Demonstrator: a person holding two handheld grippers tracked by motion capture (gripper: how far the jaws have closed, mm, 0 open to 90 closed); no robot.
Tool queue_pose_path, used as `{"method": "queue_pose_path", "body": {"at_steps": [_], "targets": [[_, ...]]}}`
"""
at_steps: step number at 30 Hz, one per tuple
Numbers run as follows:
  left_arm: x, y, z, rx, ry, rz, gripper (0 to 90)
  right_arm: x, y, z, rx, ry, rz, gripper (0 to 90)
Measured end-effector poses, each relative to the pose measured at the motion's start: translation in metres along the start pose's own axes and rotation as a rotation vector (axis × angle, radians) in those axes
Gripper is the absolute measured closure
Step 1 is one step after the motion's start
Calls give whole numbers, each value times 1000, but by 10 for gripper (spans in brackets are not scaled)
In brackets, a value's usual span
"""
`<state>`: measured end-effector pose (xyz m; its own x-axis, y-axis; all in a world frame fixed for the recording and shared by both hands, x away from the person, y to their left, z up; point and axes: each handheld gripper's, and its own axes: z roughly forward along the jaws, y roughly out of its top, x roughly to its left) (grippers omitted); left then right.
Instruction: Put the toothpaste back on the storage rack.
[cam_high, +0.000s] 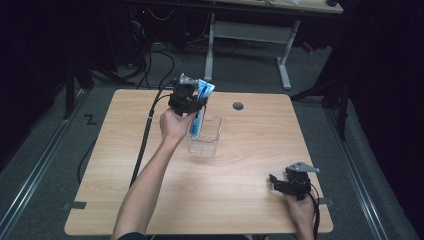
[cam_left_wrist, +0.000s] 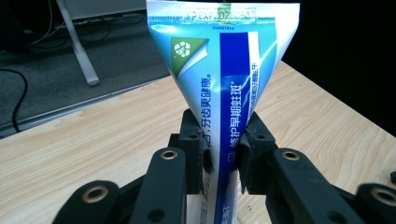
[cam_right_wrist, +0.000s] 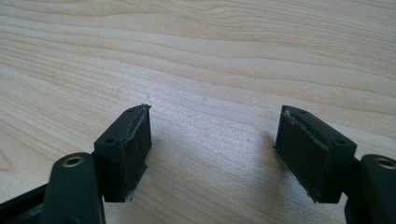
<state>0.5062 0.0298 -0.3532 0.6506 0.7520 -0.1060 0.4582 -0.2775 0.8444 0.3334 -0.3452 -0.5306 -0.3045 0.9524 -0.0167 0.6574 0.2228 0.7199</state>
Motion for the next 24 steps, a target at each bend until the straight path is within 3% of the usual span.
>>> {"method": "queue_pose_path", "body": {"at_steps": [14,24], "targets": [[4,-14,6,36,11,-12,740,0,0,0,0,0,-2,264],[3,-21,12,70,11,0,738,0,0,0,1,-1,0,264]]}}
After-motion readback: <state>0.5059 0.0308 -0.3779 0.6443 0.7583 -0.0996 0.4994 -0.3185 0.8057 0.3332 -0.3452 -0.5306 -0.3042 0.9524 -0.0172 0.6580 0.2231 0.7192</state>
